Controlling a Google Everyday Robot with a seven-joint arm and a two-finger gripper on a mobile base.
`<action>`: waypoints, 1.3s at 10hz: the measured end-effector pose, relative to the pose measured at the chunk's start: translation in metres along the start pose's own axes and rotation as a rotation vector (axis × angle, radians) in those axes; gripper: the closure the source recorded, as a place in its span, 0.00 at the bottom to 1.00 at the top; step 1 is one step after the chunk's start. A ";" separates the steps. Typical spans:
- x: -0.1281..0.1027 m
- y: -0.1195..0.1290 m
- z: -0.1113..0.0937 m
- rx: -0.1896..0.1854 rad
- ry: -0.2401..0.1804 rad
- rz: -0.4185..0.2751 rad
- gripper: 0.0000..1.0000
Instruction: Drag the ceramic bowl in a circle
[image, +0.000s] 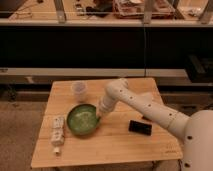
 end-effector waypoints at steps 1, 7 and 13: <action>0.015 0.014 -0.008 -0.011 0.028 0.030 1.00; -0.030 0.141 -0.052 -0.143 0.035 0.244 1.00; -0.159 0.115 -0.100 -0.181 -0.028 0.051 1.00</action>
